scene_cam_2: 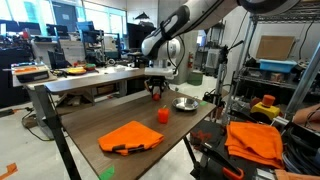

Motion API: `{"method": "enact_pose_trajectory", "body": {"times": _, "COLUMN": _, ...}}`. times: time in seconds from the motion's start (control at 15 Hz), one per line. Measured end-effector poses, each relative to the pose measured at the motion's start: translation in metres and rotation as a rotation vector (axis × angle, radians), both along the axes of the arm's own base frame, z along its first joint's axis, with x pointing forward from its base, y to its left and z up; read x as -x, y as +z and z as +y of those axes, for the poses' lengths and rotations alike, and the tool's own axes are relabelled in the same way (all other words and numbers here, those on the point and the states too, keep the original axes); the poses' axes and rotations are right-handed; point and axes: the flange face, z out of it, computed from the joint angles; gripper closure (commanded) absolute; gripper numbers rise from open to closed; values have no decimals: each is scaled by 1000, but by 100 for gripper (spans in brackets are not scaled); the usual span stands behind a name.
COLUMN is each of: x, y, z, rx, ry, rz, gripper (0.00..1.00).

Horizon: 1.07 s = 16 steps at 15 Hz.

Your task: Remove the orange object from the pan

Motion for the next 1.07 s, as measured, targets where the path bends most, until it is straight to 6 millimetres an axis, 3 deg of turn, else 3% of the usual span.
{"method": "enact_pose_trajectory", "body": {"times": 0.07, "x": -2, "y": 1, "z": 1, "rx": 8, "ry": 4, "rz": 2, "gripper": 28}}
{"method": "enact_pose_trajectory", "body": {"times": 0.33, "x": -4, "y": 5, "z": 4, "rx": 12, "ry": 16, "rz": 32, "gripper": 1}}
{"method": "enact_pose_trajectory", "body": {"times": 0.47, "x": -5, "y": 18, "z": 8, "rx": -4, "ry": 34, "rz": 41, "gripper": 0}}
{"method": "enact_pose_trajectory", "body": {"times": 0.87, "x": 4, "y": 112, "z": 8, "rx": -69, "ry": 233, "rz": -3, "gripper": 0}}
{"method": "enact_pose_trajectory", "body": {"times": 1.07, "x": 17, "y": 134, "z": 1, "rx": -88, "ry": 280, "rz": -1, "gripper": 0}}
